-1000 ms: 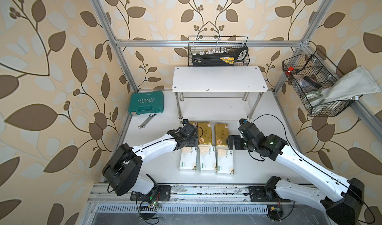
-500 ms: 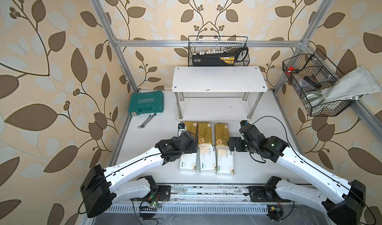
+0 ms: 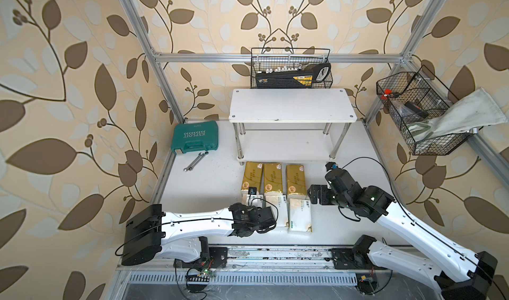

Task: Place the tissue boxes on the shelf by color
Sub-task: Pick up the box of tissues from the center of the board.

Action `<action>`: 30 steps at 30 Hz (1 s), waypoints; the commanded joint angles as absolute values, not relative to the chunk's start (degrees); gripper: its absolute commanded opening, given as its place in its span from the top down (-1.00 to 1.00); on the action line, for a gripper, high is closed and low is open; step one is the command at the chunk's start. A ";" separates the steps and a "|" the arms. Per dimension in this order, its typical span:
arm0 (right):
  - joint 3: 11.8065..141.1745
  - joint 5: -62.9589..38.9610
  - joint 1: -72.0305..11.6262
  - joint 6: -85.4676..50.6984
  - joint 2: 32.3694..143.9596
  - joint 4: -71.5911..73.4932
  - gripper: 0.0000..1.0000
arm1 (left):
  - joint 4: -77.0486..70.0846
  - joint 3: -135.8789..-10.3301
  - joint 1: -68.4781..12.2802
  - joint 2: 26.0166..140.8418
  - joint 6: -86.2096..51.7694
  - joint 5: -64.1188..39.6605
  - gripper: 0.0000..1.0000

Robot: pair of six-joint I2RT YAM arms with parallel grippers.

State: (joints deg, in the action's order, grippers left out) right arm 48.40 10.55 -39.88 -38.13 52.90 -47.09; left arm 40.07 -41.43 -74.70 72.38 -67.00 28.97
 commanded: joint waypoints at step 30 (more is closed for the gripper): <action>50.98 12.57 -40.17 -37.07 55.27 -49.75 -0.98 | 35.86 -36.70 -74.06 74.03 -65.77 26.79 -0.98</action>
